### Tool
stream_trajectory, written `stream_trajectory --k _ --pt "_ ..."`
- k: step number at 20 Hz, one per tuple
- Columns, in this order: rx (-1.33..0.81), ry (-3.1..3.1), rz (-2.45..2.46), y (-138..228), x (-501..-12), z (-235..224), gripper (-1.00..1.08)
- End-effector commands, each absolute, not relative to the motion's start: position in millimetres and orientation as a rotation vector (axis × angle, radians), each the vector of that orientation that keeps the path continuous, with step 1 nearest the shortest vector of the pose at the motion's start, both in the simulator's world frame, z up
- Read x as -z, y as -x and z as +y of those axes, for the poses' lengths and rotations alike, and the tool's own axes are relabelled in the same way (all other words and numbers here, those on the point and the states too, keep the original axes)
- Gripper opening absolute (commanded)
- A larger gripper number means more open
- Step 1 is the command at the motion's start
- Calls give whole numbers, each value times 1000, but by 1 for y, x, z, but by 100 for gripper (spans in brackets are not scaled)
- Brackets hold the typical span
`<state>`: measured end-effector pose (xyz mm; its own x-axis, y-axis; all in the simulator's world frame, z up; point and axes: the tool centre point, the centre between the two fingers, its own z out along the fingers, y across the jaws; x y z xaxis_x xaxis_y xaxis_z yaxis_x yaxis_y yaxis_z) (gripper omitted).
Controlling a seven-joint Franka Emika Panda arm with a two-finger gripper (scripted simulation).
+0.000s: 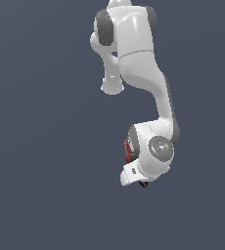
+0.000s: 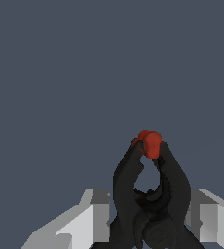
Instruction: Pick up a designated object from a clutter of objects.
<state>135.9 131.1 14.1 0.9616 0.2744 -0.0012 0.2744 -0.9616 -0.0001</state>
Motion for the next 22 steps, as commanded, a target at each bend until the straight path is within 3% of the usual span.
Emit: stream_trajectory --k 1,11,22 --pt "1 -3111 435 -135 -17 129 -100" --pt "1 -3111 435 -117 -46 106 -100" --pt "1 -3111 435 -75 -116 48 -100"
